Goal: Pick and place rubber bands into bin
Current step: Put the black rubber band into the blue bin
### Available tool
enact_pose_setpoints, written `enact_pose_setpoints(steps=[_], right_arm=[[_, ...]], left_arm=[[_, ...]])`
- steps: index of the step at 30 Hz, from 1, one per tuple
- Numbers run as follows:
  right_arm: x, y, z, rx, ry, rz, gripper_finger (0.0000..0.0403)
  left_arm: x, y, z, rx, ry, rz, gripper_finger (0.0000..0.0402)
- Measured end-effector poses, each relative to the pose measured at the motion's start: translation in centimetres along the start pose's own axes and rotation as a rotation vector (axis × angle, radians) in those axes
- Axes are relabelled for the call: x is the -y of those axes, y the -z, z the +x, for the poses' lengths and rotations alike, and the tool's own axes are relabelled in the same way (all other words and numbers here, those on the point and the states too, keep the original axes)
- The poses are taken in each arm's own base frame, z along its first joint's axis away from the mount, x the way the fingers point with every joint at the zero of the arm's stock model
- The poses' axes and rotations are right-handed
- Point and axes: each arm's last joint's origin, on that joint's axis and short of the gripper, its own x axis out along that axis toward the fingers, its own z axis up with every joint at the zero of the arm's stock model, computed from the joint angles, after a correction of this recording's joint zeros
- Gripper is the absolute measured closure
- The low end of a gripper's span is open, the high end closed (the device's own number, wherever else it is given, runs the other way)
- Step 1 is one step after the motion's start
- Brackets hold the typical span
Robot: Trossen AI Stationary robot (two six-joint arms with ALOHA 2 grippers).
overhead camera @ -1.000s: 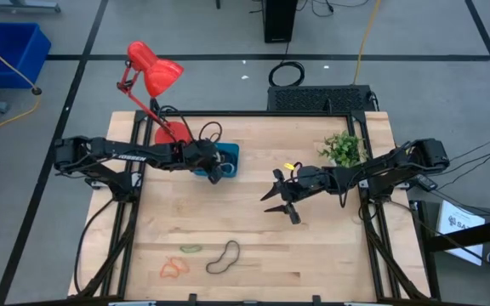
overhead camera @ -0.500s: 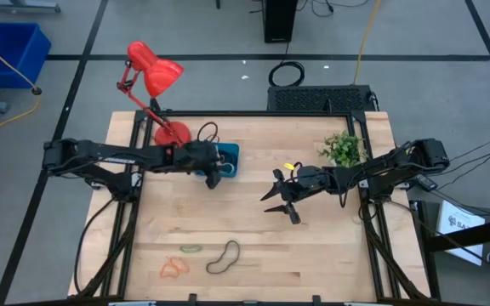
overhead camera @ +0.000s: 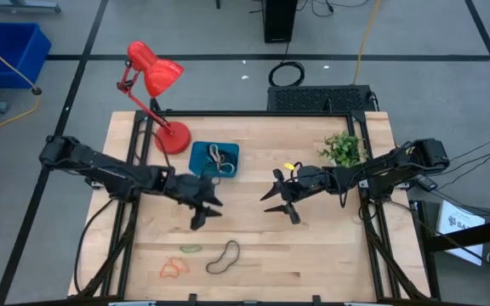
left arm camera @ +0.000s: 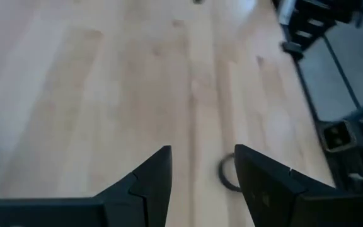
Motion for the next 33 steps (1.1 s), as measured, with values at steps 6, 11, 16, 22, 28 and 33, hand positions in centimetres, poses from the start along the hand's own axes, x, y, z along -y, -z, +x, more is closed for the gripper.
enact_pose_setpoints(steps=[6, 11, 16, 22, 28, 33], right_arm=[[0.0, 0.0, 0.0, 0.001, 0.0, 0.0, 0.0229], [0.0, 0.0, 0.0, 0.001, 0.0, 0.0, 0.0228], [0.0, 0.0, 0.0, 0.002, 0.0, 0.0, 0.0231], [0.0, -0.1, 0.0, 0.011, 0.001, -0.003, 0.0227], [0.0, -0.1, 0.0, 0.013, 0.001, -0.003, 0.0231], [0.0, -0.2, 0.0, 0.016, 0.002, -0.004, 0.0228]], left_arm=[[1.9, 0.7, 0.1, -0.021, 0.055, -0.001, 0.0222], [3.0, 1.4, 0.7, -0.028, 0.051, 0.087, 0.0222], [3.5, 1.9, 2.4, -0.009, 0.037, 0.166, 0.0222], [3.9, 3.2, 4.7, -0.054, 0.04, 0.222, 0.0222], [5.3, 3.3, 7.2, -0.141, 0.032, 0.218, 0.0222], [5.9, 3.1, 9.4, -0.267, -0.015, 0.226, 0.0222]])
